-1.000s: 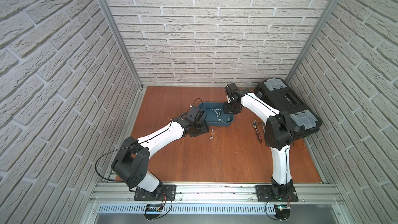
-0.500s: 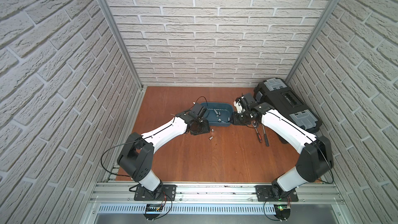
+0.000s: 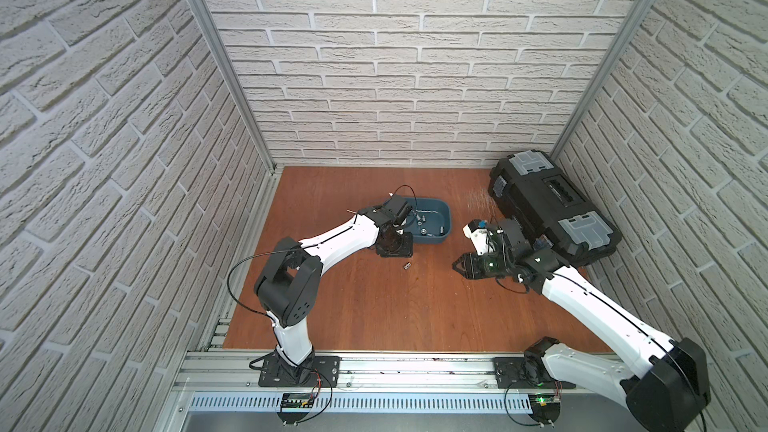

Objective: Put the socket on the desktop into the storage box
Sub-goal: Pick up the socket head from the center of the board.

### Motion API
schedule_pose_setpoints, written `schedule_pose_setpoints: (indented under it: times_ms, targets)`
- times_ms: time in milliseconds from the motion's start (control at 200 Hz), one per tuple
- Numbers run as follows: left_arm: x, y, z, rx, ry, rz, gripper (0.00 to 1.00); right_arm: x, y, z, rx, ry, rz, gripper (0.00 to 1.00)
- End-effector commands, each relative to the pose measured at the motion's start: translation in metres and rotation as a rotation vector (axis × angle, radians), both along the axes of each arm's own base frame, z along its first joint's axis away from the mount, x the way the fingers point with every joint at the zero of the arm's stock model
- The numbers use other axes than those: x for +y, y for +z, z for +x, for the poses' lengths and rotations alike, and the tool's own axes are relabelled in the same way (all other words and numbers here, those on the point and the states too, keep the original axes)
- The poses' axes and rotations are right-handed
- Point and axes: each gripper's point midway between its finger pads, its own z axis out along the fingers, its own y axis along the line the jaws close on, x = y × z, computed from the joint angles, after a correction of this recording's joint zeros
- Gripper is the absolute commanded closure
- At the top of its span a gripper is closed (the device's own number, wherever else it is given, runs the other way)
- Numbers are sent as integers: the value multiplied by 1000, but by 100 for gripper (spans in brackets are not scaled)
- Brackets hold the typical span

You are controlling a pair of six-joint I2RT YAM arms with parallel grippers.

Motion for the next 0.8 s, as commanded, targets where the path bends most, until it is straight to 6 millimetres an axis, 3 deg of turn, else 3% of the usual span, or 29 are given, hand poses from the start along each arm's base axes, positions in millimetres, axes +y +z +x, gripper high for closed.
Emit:
schedule_pose_setpoints:
  times_ms: [0, 270, 795]
  targets:
    - [2, -9, -4, 9, -56, 71, 46, 11, 8, -7, -61, 38, 89, 58]
    - [1, -33, -5, 41, -93, 142, 47, 1, -5, -20, -45, 15, 66, 57]
    - [-10, -56, -7, 31, -172, 247, 53, -3, -12, -16, -31, -13, 32, 57]
